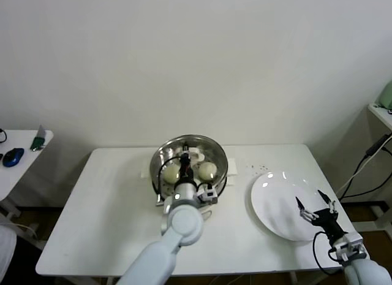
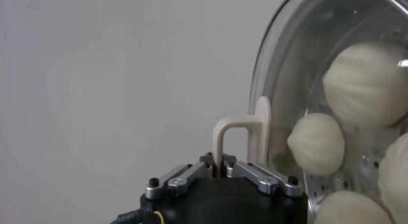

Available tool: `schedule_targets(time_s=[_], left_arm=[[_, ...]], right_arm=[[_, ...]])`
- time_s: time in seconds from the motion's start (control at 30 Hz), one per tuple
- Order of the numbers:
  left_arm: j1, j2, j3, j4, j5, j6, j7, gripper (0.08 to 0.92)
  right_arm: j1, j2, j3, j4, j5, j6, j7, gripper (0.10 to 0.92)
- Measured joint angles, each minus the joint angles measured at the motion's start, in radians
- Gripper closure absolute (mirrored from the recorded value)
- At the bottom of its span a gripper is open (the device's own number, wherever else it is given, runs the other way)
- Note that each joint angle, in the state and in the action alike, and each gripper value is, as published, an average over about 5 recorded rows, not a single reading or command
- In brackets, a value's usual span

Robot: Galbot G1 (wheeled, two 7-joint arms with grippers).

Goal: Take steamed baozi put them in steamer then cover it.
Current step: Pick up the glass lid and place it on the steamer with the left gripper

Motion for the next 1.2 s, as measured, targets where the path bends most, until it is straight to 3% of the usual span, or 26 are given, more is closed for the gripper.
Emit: schedule_targets(time_s=[1.2], left_arm=[[-0.006,0.014,0.001,0.051,0.003,-0.022,-0.025,0.832]], right_arm=[[-0.009,0.026,0.018,-0.013,-0.017,0.013,-0.033,0.203]])
